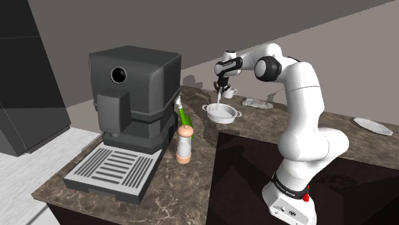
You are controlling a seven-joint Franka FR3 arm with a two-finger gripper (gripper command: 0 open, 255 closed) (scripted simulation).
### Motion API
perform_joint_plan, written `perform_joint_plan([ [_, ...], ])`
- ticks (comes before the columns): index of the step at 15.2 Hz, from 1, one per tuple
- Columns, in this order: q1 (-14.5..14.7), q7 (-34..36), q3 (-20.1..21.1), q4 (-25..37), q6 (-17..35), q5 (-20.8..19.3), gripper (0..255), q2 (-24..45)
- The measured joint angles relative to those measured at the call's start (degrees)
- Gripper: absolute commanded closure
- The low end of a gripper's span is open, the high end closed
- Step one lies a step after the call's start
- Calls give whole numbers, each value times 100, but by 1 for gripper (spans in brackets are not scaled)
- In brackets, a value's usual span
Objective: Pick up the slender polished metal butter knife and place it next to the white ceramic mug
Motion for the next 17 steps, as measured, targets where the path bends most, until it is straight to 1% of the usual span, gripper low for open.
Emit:
perform_joint_plan([
  [12,14,81,-40,-257,672,-53,255,417],
  [17,13,90,-51,-182,759,-62,255,528],
])
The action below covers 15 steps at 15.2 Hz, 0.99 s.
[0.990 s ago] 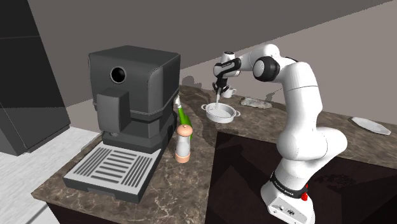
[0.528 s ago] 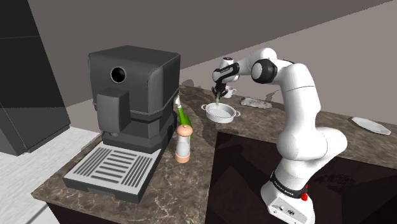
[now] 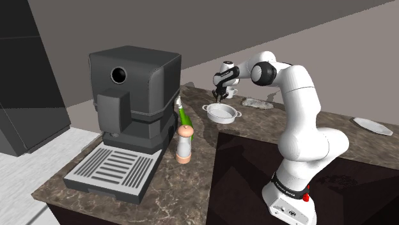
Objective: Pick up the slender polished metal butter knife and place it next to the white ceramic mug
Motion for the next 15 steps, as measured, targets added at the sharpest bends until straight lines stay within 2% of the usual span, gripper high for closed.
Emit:
perform_joint_plan([
  [3,1,2,-1,0,7,-1,255,2],
  [4,1,2,-1,-14,12,-1,0,-9],
  [10,0,-2,4,-54,11,1,0,6],
  [15,15,0,29,-291,-260,19,0,-505],
])
